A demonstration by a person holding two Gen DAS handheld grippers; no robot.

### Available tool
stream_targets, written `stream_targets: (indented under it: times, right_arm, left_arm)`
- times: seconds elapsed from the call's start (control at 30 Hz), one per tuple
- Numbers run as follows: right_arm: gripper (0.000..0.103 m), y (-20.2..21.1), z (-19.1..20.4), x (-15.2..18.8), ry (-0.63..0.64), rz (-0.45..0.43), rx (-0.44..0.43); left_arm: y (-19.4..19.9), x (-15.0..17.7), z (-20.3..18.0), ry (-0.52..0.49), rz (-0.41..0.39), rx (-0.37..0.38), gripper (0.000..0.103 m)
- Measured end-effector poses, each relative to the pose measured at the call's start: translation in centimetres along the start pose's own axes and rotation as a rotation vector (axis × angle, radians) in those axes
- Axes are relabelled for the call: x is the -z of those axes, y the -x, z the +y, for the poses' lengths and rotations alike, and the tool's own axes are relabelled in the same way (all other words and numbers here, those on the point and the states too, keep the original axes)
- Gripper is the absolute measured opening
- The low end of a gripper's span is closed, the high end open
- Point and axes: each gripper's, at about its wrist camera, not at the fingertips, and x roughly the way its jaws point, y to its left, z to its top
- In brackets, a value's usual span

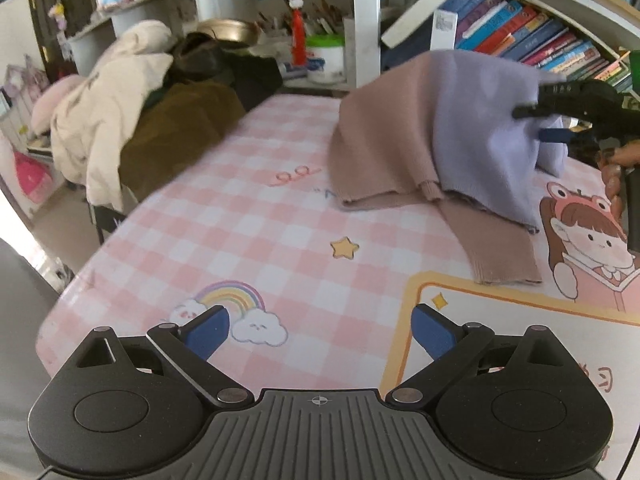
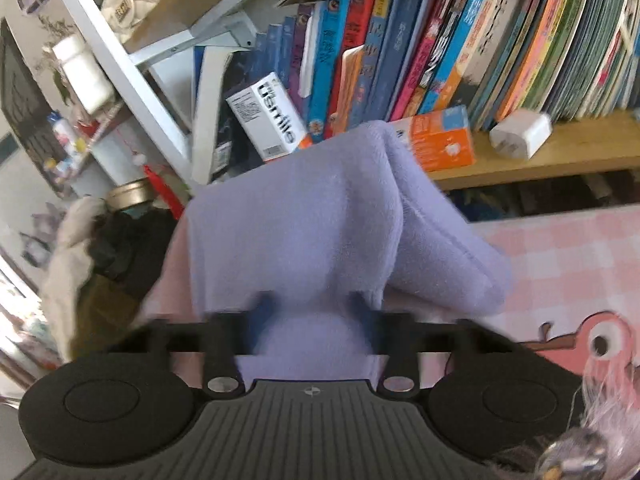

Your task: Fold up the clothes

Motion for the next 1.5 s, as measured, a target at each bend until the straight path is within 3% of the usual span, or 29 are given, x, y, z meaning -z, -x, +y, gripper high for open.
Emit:
stream_targets:
  times: [0.13,0.23,0.3,0.37,0.4,0.43,0.5,0.53,0.67,0.77,0.8,0.83,0.9,1.17,1.5]
  right_arm:
    - [0.001,2.5,0.6,0.9,-0.070,-0.013,-0.191]
    - [0.001,4.9,2.3,2.2,-0.041,-0.010,-0.328]
    - [0.002,6.0,3.7,2.8,0.049,0.014,-0.298]
    - [0.005,6.6,4.1,3.0,0.158,-0.001,-0.209]
    - [0.019,6.6,3.7,2.8,0.180,-0.013,-0.163]
    - [0.044,6.5,3.2,2.5,0.197,-0.026,-0.117]
    - [0.072,6.0,1.7,1.5,0.181,-0.052,-0.038]
    - [0.074,5.6,1.0,1.0,0.172,-0.063,0.002]
    - [0.074,3.2,-0.7,-1.5,0.084,-0.042,0.048]
    - [0.071,1.8,-1.2,-2.6,0.031,-0.059,0.024]
    - [0.061,1.5,-1.2,-2.8,0.015,-0.064,0.010]
    - [0.035,1.3,-1.3,-2.7,-0.003,-0.057,0.008]
    - [0.010,1.8,-1.1,-2.0,-0.047,-0.052,-0.037]
    - [0.005,8.9,1.3,3.1,-0.178,-0.048,-0.314]
    - [0.006,15.8,5.1,9.6,-0.222,0.078,-0.435]
  left_arm:
    - [0.6,-0.1,-0.7,-0.028,-0.045,0.012,0.099]
    - [0.8,-0.2,-1.7,-0.052,-0.063,0.031,0.099]
    - [0.9,-0.1,-2.4,-0.063,-0.064,0.043,0.099]
    - [1.1,0.1,-3.1,-0.076,-0.064,0.052,0.099]
    - [1.3,0.3,-3.2,-0.085,-0.063,0.054,0.099]
    - [1.4,0.5,-3.4,-0.093,-0.064,0.057,0.099]
    - [1.7,1.0,-3.2,-0.099,-0.062,0.055,0.099]
    - [1.8,1.1,-2.9,-0.095,-0.058,0.051,0.099]
    - [2.0,1.4,-1.7,-0.076,-0.045,0.025,0.099]
    - [2.1,1.1,-1.2,-0.081,-0.055,0.025,0.099]
    - [2.1,0.9,-1.2,-0.087,-0.060,0.031,0.099]
    - [2.1,0.8,-1.2,-0.093,-0.064,0.038,0.099]
    - [2.2,0.7,-1.3,-0.103,-0.072,0.056,0.099]
    - [2.3,0.0,-3.6,-0.184,-0.122,0.097,0.099]
    - [4.2,1.9,-12.1,-0.438,-0.240,0.235,0.098]
